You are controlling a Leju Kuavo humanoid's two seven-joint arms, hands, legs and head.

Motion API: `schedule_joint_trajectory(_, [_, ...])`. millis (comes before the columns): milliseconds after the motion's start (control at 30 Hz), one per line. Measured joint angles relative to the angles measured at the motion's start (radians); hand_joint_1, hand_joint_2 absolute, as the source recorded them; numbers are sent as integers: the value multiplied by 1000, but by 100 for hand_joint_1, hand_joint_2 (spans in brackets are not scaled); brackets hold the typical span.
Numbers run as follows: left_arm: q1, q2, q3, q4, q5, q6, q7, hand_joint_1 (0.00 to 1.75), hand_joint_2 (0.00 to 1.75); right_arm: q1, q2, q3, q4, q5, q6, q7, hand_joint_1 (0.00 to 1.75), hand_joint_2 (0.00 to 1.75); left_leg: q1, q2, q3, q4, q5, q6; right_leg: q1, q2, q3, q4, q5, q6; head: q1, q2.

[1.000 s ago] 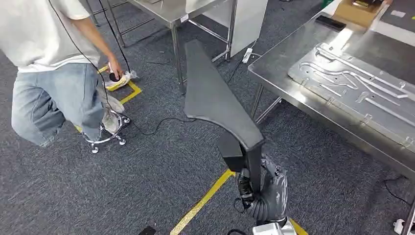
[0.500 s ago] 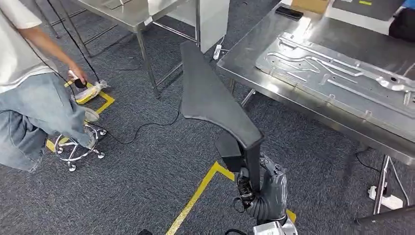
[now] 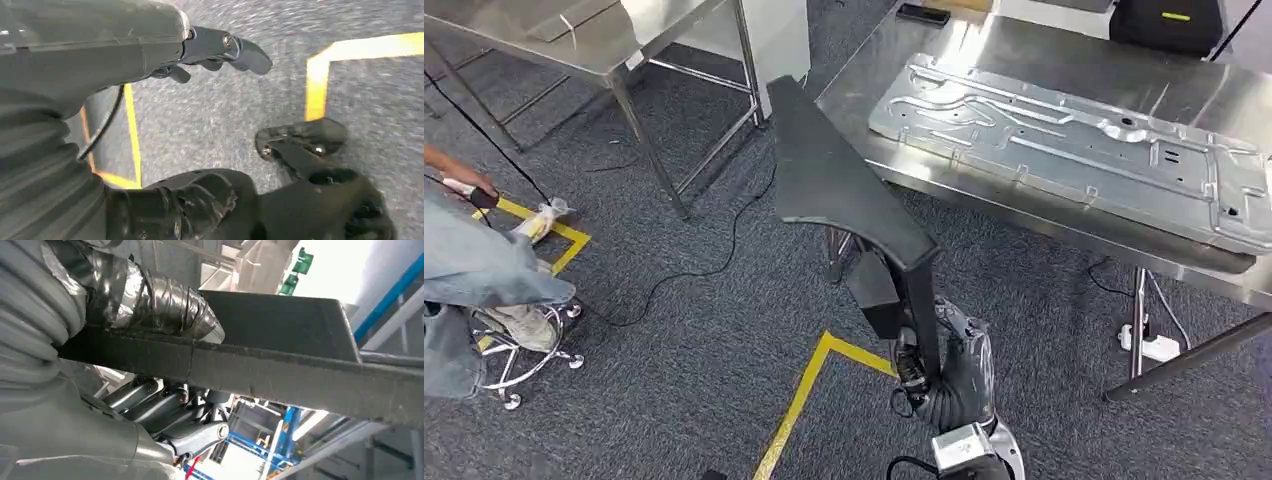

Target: Take the parts from the cabinet and place them on the table.

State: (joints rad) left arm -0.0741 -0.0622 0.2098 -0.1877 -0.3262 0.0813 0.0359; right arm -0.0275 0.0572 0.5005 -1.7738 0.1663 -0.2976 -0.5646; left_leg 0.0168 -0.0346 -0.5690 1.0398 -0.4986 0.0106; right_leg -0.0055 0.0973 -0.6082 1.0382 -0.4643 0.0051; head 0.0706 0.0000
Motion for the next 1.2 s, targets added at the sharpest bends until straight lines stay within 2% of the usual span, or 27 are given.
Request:
schedule_joint_trajectory(33, [4,-1,6,0,4,4,0,0,175,-4,0,0,4,0,1,0,169,175,-4,2,0,0,2,5,-2,2,1,-4,3,6,0,0])
schedule_joint_trajectory(67, [8,-4,13,0,10,7,-1,0,175,-10,0,0,8,0,4,0,169,175,6,6,4,-13,10,16,3,5,1,-3,1,12,0,0])
schedule_joint_trajectory(100, [10,-4,20,0,14,11,-2,0,175,-13,0,0,13,-1,5,0,169,175,6,11,7,-18,14,23,2,-36,-5,15,-15,16,1,0])
schedule_joint_trajectory(133, [12,-6,25,0,19,18,-2,0,175,-22,0,0,17,-2,7,0,169,175,6,13,7,-19,15,30,2,-69,-26,61,-46,23,3,0])
schedule_joint_trajectory(200, [17,-8,39,0,29,21,-2,0,175,-38,0,3,30,-6,17,0,169,175,5,23,6,-19,14,31,-3,-88,-100,219,-124,33,3,0])
schedule_joint_trajectory(233, [19,-8,46,0,32,24,-1,0,175,-42,0,3,37,-6,21,0,169,175,5,28,6,-19,13,32,-6,-89,-134,289,-146,36,3,0])
schedule_joint_trajectory(267, [21,-8,51,0,37,24,-2,0,175,-45,0,4,45,-8,24,1,169,175,5,31,7,-19,12,32,-8,-90,-146,310,-139,38,2,0])
schedule_joint_trajectory(300, [23,-11,56,0,41,26,-2,0,175,-48,0,5,52,-8,27,1,169,175,5,33,9,-19,11,31,-10,-91,-131,280,-110,38,3,0])
schedule_joint_trajectory(333, [23,-13,63,0,44,27,-2,0,175,-54,1,6,58,-9,32,2,169,175,5,34,12,-19,9,29,-10,-93,-95,211,-68,36,2,0])
schedule_joint_trajectory(367, [23,-16,68,0,50,29,-3,0,175,-60,2,6,63,-9,37,2,169,175,5,35,17,-19,6,25,-9,-94,-44,112,-20,31,3,0])
schedule_joint_trajectory(400, [23,-20,72,0,52,30,-5,0,175,-68,5,7,67,-10,39,2,169,175,5,35,20,-19,3,22,-7,-99,2,26,12,24,3,0])
schedule_joint_trajectory(433, [23,-23,76,0,53,30,-6,0,175,-77,7,9,72,-10,40,1,169,175,-1,36,19,-18,-1,16,3,-102,18,-6,-11,17,3,0])
schedule_joint_trajectory(533, [23,-26,93,0,66,30,-8,0,175,-88,16,14,86,-11,50,2,169,175,3,39,23,-25,-4,-3,7,-98,16,-9,-15,3,2,0])
schedule_joint_trajectory(600, [24,-26,100,0,72,32,-10,0,175,-95,23,18,97,-13,60,5,169,175,3,39,28,-15,-14,-13,-5,-96,38,-29,-10,-11,1,0])
schedule_joint_trajectory(633, [24,-26,104,0,74,32,-11,0,175,-102,26,23,101,-14,62,5,169,175,2,38,10,30,-38,-12,-5,-97,45,-32,-13,-20,1,0])
schedule_joint_trajectory(700, [26,-26,115,0,83,32,-13,0,175,-113,35,29,112,-19,71,5,169,175,2,38,-76,186,-105,-17,-2,-97,53,-31,-20,-29,-2,0])
schedule_joint_trajectory(733, [27,-26,120,0,84,32,-15,0,175,-115,36,31,119,-20,74,5,169,175,2,37,-123,262,-127,-19,1,-97,56,-31,-25,-32,-2,0])
schedule_joint_trajectory(767, [28,-26,122,0,85,32,-15,0,175,-116,37,33,125,-20,76,5,169,175,2,38,-151,296,-122,-20,2,-95,62,-31,-30,-32,-2,0])
schedule_joint_trajectory(800, [28,-26,125,0,87,32,-15,0,175,-116,39,35,131,-20,77,5,169,175,2,38,-155,281,-92,-19,3,-93,70,-31,-37,-31,-2,0])
schedule_joint_trajectory(833, [32,-26,128,0,88,32,-16,0,175,-117,42,37,138,-21,79,5,169,175,2,38,-133,215,-37,-16,4,-89,82,-30,-45,-30,-2,0])
schedule_joint_trajectory(900, [38,-26,137,0,93,33,-17,0,175,-124,50,40,146,-21,85,5,169,175,2,37,-60,33,75,-6,4,-84,107,-29,-65,-23,-2,0])
schedule_joint_trajectory(933, [40,-26,141,0,94,33,-18,0,175,-128,52,41,151,-21,88,5,169,175,-6,33,-43,14,57,-4,9,-84,106,-29,-73,-16,0,0])
schedule_joint_trajectory(1000, [38,-27,145,0,95,33,-20,0,175,-137,55,45,157,-22,91,4,169,175,-8,33,-39,-4,51,4,7,-84,107,-31,-78,-4,-1,0])
schedule_joint_trajectory(1067, [38,-27,148,0,96,34,-21,0,175,-139,59,48,163,-22,91,4,169,175,-6,32,-33,-8,44,16,9,-84,120,-27,-75,1,-2,0])
schedule_joint_trajectory(1100, [38,-30,149,0,96,34,-22,0,175,-141,60,48,164,-21,91,4,169,175,2,31,-18,-19,43,21,9,-85,112,-15,-82,4,-3,0])
schedule_joint_trajectory(1133, [41,-29,150,0,96,34,-24,0,175,-142,61,48,165,-22,91,3,169,175,2,34,-6,-24,38,29,8,-87,102,19,-89,9,1,0])
schedule_joint_trajectory(1200, [40,-30,153,0,96,35,-24,0,175,-150,61,48,167,-21,90,0,169,175,2,34,5,-26,28,36,1,-89,14,161,-141,22,2,0])
